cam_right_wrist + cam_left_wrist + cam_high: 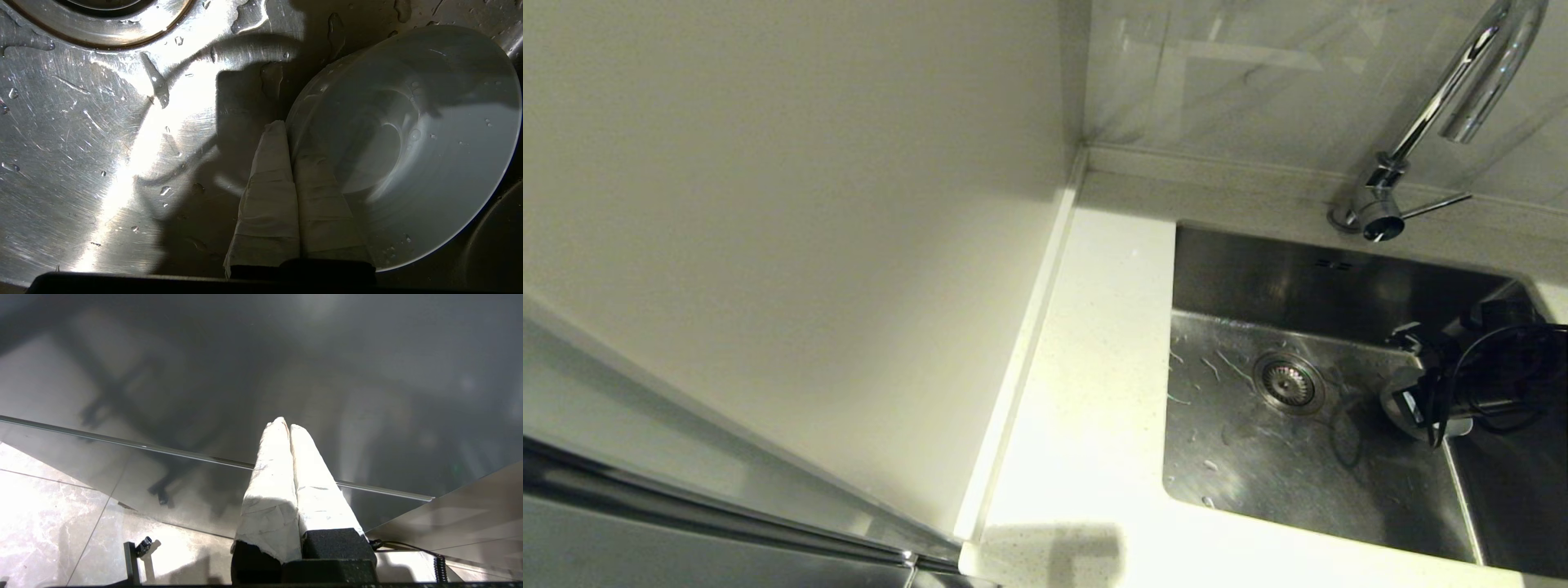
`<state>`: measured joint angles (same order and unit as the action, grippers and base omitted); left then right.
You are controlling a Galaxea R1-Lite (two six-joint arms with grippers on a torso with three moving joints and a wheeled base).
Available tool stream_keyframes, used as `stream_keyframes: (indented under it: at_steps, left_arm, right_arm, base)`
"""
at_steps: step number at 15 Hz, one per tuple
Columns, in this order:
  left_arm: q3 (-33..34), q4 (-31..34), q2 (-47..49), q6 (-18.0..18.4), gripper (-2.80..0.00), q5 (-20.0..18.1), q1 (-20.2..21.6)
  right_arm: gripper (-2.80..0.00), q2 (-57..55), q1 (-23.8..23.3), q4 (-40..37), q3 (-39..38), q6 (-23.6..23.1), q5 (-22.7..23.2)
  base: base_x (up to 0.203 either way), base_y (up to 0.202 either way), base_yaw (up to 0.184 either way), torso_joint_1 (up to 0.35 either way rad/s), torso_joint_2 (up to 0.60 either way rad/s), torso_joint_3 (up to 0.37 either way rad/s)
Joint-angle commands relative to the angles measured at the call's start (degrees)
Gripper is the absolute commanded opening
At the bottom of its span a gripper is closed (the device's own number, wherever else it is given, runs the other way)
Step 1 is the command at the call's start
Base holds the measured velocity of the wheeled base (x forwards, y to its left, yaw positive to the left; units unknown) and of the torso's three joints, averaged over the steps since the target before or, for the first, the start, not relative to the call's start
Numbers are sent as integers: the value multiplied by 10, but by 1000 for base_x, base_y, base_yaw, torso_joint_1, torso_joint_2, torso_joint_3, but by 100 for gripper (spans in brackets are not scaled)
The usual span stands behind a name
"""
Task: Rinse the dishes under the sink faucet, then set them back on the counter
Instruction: Put a bowl into the sink
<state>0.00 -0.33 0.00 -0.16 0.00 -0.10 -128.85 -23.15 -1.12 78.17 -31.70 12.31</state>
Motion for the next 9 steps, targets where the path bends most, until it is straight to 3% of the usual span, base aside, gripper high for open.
stream_keyframes:
  at_steps: [1, 9]
  left_arm:
    - [1, 0, 0, 0, -280, 0, 0]
    - [2, 0, 0, 0, -280, 0, 0]
  right_arm:
    - [-280, 3, 0, 0, 1, -2, -1]
    - [-280, 3, 0, 1, 5, 7, -13]
  base:
    - [0, 0, 0, 0, 0, 0]
    - [0, 0, 0, 0, 0, 0]
